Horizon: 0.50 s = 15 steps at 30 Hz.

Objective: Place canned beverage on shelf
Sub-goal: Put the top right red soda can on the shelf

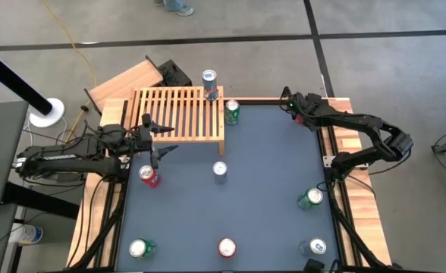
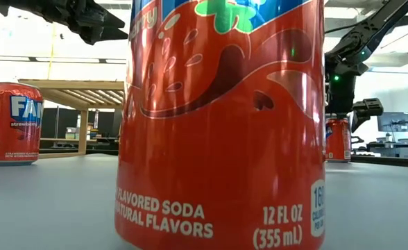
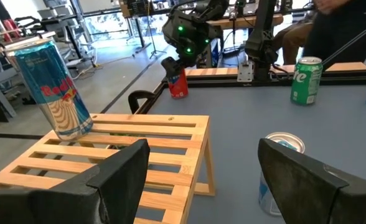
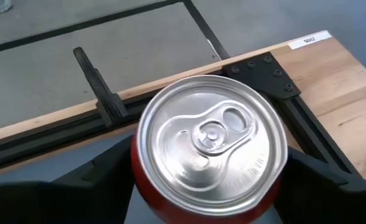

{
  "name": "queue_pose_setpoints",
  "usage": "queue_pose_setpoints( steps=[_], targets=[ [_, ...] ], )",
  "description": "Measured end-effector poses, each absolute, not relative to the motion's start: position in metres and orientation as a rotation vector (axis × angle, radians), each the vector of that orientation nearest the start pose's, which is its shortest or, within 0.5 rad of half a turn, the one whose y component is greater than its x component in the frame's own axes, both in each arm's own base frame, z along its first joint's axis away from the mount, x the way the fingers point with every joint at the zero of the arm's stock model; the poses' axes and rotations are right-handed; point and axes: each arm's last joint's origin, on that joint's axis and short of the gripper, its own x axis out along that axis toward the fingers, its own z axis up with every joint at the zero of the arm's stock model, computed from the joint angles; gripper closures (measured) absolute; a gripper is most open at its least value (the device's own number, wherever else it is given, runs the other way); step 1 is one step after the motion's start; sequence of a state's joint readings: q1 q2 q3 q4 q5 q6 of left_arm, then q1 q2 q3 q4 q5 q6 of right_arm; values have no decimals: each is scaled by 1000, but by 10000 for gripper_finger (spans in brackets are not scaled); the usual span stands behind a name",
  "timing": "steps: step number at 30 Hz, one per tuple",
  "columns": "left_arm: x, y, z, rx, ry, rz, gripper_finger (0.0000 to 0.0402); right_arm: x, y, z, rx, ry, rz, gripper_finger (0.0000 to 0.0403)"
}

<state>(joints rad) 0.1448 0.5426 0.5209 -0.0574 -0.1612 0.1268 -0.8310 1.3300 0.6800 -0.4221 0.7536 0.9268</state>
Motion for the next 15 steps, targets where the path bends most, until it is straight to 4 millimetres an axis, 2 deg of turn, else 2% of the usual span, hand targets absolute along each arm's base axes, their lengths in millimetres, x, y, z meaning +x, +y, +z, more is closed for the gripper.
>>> queue_pose_setpoints(
  steps=[7,12,15],
  targets=[
    [134,24,286,121,107,300,109,141,-184,182,685,431,-1850,137],
    [134,24,286,118,111,299,109,146,-182,184,680,422,-1812,145],
    [134,24,286,113,111,300,109,154,-181,197,675,399,-1757,145]
  ],
)
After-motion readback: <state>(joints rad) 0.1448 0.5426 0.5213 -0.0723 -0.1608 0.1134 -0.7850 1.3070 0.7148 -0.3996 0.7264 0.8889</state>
